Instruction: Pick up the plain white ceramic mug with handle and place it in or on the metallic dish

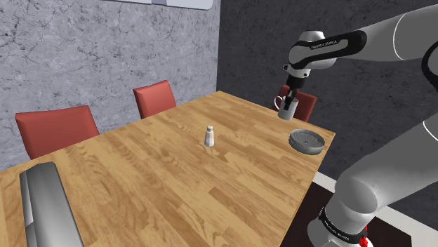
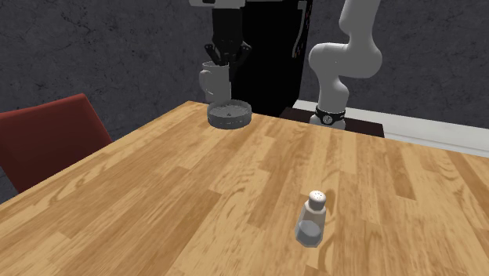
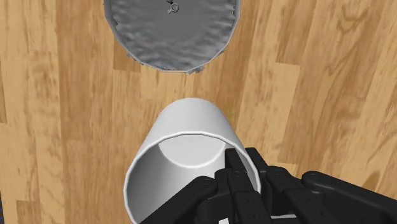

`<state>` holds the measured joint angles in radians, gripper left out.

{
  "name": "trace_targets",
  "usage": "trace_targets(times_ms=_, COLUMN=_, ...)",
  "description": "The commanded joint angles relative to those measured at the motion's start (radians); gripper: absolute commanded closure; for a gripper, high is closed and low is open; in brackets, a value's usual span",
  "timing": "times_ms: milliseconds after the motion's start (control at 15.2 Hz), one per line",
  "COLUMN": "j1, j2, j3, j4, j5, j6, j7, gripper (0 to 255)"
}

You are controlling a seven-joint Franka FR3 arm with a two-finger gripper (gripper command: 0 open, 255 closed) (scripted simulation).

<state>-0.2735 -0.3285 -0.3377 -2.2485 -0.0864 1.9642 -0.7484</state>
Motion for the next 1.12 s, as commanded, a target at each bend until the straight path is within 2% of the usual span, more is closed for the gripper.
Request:
trace_targets(times_ms=0, j1=-0.023, j2=-0.056, j3=-0.019, j4=-0.039, j5=-0.024, j6=-0.014, j7=-0.029, gripper=255)
trace_targets(times_ms=462, j1=-0.107, j2=-0.190, j3=-0.098, j4=-0.114, j5=-0.103, j6=-0.061, j7=-0.144, gripper=255)
trace_targets(times_ms=1056, j1=-0.110, j2=-0.161, j3=-0.122, j4=-0.213, j5=-0.112, j6=0.066, j7=-0.149, gripper=255)
